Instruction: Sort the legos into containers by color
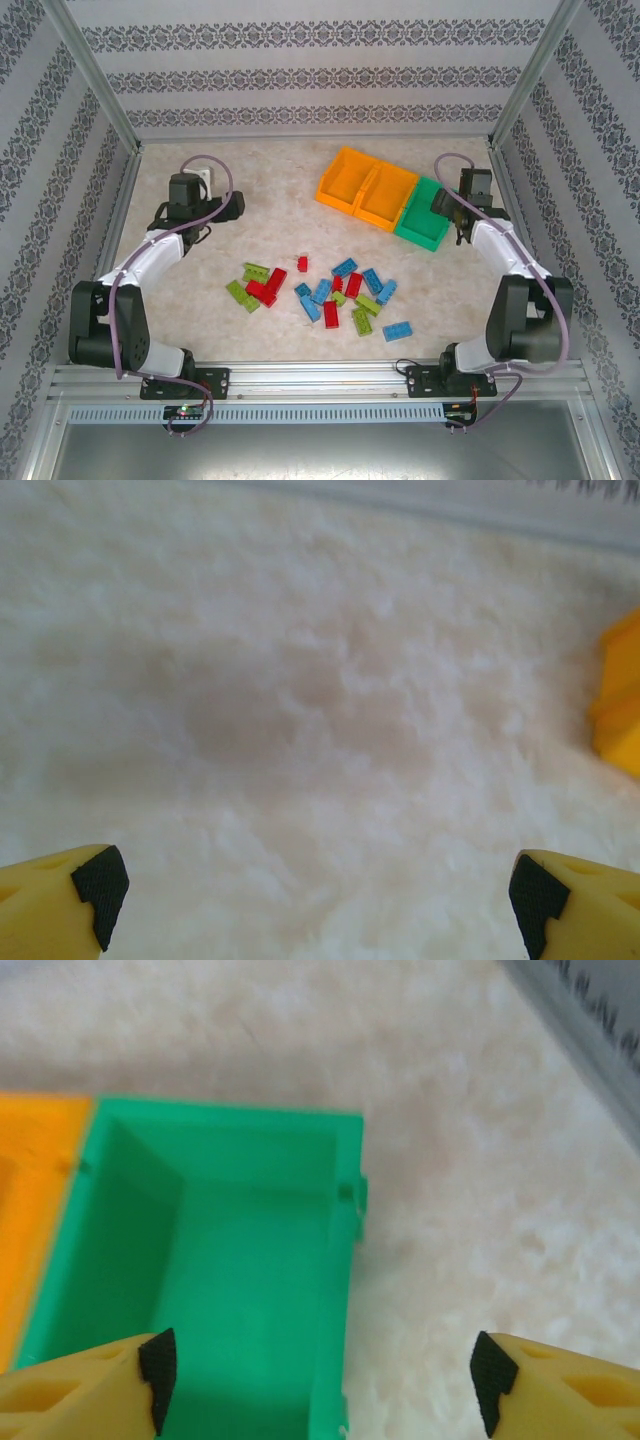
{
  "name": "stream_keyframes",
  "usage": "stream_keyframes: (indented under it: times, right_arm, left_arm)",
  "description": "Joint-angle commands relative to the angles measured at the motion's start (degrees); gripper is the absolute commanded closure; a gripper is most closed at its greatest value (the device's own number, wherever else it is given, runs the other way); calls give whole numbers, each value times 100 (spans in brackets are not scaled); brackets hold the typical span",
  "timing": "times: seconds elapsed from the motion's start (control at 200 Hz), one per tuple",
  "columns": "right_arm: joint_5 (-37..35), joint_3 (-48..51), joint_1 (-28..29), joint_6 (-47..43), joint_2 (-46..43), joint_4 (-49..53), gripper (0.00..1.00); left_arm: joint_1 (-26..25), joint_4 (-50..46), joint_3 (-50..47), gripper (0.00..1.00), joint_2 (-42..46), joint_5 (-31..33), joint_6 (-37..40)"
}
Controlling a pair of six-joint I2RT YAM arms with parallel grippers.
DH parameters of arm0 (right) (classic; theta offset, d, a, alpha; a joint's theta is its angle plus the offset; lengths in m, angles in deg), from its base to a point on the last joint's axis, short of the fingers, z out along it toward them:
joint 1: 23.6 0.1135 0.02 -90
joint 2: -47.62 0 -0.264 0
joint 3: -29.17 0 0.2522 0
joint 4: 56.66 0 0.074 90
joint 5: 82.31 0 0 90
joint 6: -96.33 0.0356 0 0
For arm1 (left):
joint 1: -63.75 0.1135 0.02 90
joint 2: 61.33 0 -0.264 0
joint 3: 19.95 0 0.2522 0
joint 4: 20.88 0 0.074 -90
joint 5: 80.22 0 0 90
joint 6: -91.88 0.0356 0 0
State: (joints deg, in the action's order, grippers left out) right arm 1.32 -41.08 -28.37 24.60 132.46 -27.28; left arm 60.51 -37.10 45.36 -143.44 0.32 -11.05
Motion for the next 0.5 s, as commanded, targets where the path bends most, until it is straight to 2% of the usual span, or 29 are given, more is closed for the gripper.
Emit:
stream_keyframes:
  times: [0.0,0.175,0.265,0.34,0.44,0.495]
  right_arm:
    - [290,-475,-80,238,473,1060,25]
    - [522,-916,-68,195,1142,1279,32]
    - [510,-1004,-46,165,1296,1253,39]
    - [498,-1100,15,47,1444,1289,49]
    - [353,-1247,236,-215,1596,1356,69]
    - [236,-1283,404,-343,1613,1325,75]
  left_arm:
    - [-112,-536,10,0,43,-180,-304]
    - [-121,-681,9,0,105,-126,-278]
    - [-124,-726,-54,0,155,-71,-277]
    - [-124,-728,-123,0,201,-31,-280]
    - [-123,-756,-189,0,229,16,-280]
    - [-123,-785,-213,0,234,35,-272]
